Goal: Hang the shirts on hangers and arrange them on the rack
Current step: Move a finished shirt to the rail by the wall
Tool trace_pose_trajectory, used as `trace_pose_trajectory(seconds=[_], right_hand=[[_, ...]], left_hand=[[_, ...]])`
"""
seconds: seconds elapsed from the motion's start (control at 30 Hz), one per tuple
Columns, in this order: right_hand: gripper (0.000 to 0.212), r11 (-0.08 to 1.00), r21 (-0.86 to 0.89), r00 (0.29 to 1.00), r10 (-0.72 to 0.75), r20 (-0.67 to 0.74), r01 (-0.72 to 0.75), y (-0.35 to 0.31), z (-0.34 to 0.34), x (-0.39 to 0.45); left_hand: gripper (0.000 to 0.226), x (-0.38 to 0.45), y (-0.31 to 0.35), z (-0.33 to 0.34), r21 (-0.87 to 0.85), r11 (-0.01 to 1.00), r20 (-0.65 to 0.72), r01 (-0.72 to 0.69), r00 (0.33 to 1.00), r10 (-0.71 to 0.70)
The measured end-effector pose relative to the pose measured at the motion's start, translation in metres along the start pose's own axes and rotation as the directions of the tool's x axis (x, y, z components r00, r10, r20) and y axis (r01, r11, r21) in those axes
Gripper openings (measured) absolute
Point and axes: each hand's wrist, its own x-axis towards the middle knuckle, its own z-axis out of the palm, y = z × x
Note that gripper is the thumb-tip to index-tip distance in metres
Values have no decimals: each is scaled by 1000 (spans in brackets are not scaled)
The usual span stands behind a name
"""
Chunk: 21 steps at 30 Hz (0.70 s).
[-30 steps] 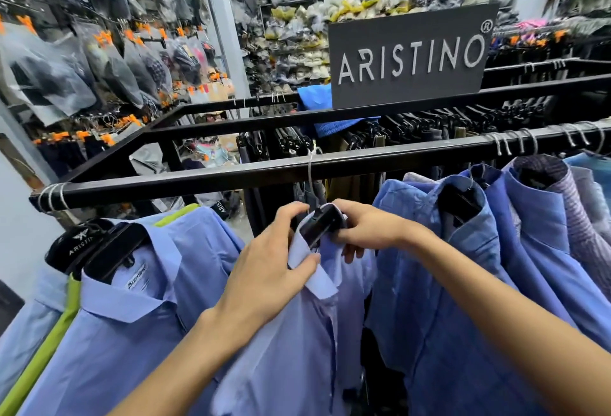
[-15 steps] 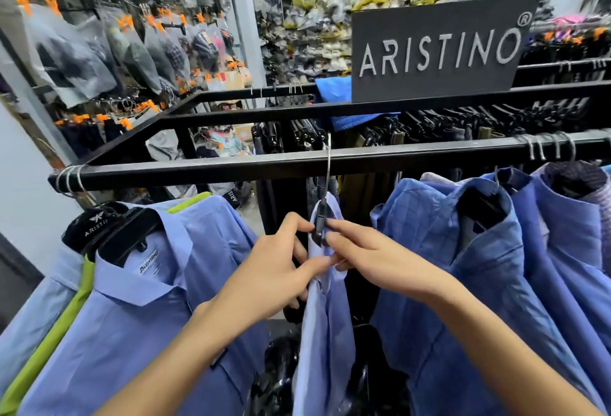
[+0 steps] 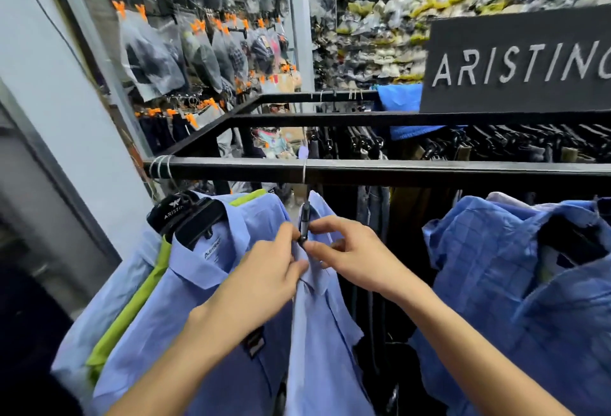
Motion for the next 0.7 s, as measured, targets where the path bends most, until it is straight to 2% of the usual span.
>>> trace_pose_trajectory(seconds=[0.3,0.43,0.7], right_hand=[[11,997,72,992,-43,116,34,-25,54,37],[20,998,52,988,-49,149,42,-35,70,46],[27,996,-27,984,-79,159,84,-53,103,62]], left_hand=[[36,-27,-39,-31,35,995,-99,93,991,-89],[47,-42,-53,-39,51,992,-140,118,984,-110],[27,-62,-83,-52,70,982,-214,173,965,-154]])
